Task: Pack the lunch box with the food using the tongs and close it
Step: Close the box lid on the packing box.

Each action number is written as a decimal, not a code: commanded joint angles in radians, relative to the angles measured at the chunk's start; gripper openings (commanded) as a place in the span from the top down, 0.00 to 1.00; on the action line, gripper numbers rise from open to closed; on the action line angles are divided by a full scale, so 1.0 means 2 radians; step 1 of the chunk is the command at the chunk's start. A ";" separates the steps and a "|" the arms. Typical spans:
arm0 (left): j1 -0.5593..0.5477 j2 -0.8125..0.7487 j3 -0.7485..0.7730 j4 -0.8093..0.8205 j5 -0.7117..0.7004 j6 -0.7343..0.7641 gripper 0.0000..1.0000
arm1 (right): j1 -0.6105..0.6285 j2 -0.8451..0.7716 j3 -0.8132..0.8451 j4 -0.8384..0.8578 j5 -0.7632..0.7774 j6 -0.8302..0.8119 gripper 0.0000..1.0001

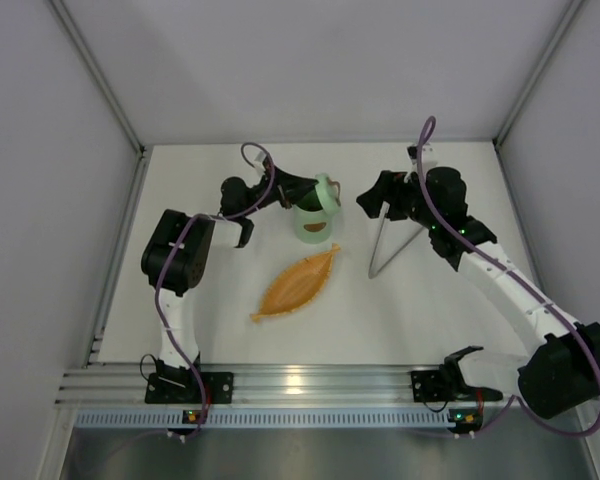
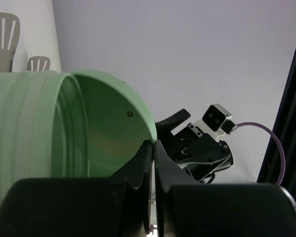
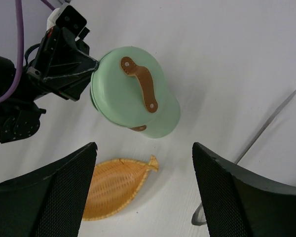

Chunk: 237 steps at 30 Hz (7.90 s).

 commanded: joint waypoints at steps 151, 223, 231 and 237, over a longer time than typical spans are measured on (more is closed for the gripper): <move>-0.058 -0.370 0.190 -0.741 -0.306 0.558 0.60 | 0.054 0.001 0.189 -0.023 -0.096 -0.081 1.00; -0.060 -0.485 0.130 -0.938 -0.394 0.647 0.60 | 0.157 0.444 0.573 -0.356 0.132 -0.063 1.00; -0.061 -0.480 0.128 -0.938 -0.394 0.650 0.59 | 0.158 0.456 0.576 -0.357 0.150 -0.071 0.94; -0.061 -0.478 0.126 -0.938 -0.379 0.650 0.59 | 0.158 0.475 0.577 -0.356 0.155 -0.075 0.87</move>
